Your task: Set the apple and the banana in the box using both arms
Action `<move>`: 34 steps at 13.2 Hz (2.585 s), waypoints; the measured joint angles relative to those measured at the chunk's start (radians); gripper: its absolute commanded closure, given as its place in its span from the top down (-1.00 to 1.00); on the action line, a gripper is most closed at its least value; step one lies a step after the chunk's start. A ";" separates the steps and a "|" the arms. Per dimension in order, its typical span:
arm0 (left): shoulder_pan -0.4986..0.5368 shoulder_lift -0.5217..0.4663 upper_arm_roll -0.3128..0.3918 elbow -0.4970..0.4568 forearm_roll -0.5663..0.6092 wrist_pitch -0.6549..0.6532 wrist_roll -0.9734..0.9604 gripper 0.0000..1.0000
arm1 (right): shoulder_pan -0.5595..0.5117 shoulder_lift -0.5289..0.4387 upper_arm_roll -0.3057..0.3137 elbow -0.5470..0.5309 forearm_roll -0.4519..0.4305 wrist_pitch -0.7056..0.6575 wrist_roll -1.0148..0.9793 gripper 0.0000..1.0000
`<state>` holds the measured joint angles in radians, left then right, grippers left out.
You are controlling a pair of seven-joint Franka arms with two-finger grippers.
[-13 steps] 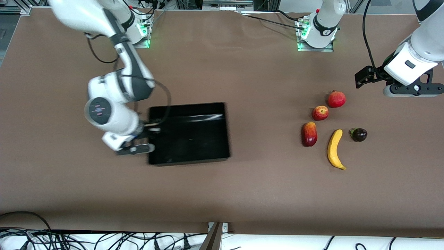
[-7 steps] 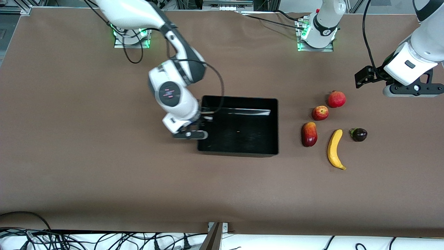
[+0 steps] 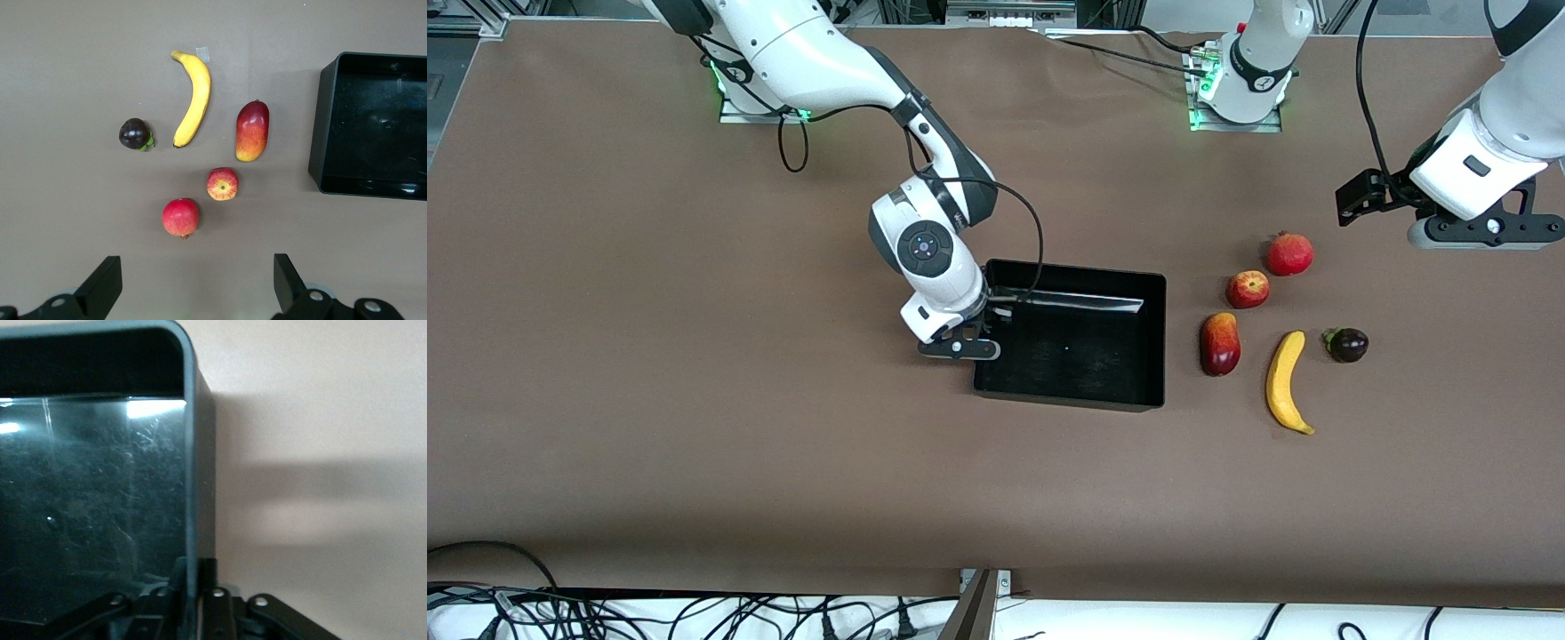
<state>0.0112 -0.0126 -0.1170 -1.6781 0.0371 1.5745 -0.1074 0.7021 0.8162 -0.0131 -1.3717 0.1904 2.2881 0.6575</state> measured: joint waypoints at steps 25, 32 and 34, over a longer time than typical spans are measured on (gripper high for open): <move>-0.009 0.394 -0.017 -0.364 0.043 0.564 0.001 1.00 | -0.504 -0.824 -0.065 -0.282 -0.150 -0.675 -0.518 1.00; -0.007 0.394 -0.016 -0.515 0.055 0.732 0.001 -0.18 | -0.508 -0.824 -0.063 -0.284 -0.151 -0.666 -0.518 1.00; -0.007 0.400 -0.015 -0.517 0.059 0.731 0.002 -0.66 | -0.510 -0.824 -0.062 -0.284 -0.151 -0.661 -0.518 1.00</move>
<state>0.0043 0.3870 -0.1315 -2.1954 0.0961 2.3053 -0.1058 0.1924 -0.0073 -0.0754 -1.6553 0.0398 1.6273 0.1391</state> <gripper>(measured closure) 0.344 0.000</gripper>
